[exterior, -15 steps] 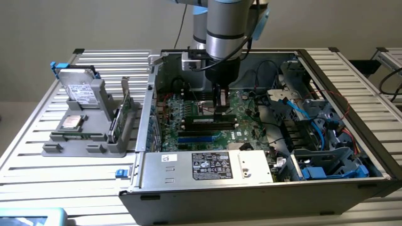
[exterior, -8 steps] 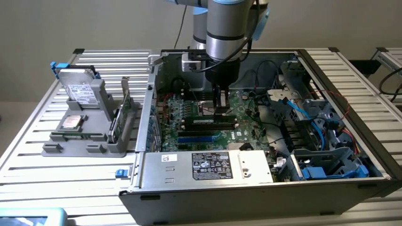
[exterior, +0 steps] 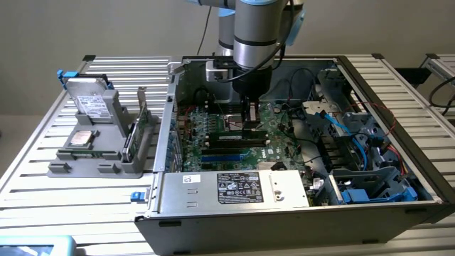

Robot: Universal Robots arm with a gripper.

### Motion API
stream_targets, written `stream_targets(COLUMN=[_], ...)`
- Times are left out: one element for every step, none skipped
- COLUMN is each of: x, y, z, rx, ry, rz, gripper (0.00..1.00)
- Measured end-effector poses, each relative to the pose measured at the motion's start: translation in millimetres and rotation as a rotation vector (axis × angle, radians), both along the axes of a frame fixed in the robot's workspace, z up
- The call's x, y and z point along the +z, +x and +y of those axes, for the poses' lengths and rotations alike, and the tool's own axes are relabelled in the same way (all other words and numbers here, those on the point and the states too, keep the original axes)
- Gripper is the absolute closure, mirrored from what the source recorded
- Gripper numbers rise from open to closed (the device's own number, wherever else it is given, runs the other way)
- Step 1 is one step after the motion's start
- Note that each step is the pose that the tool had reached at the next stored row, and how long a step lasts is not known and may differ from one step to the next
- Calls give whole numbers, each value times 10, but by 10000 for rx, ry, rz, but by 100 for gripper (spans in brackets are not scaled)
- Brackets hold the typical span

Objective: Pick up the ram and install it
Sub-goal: 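Insert the ram into the slot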

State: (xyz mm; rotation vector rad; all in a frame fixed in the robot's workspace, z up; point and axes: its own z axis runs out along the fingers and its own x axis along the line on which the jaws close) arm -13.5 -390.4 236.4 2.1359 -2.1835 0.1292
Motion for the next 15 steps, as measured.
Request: stream_targets(x=[0,-1,-1,-1,-1,-1,0,-1,-1,-1,-1,-1,-1,-2,-3], y=[0,1,1,0,0,0,1,2,2,2,2,2,2,2,2], z=[0,0,1,1,1,0,0,0,0,0,0,-1,-1,-1,-3], rx=[6,14,19,22,25,32,41,57,74,91,105,112,117,119,120], ry=[3,15,32,45,50,52,52,54,53,53,53,53,53,53,55], rz=[10,26,44,57,61,62,63,62,62,62,62,63,62,62,61], gripper=[87,87,87,87,87,87,87,87,87,87,87,87,87,87,87])
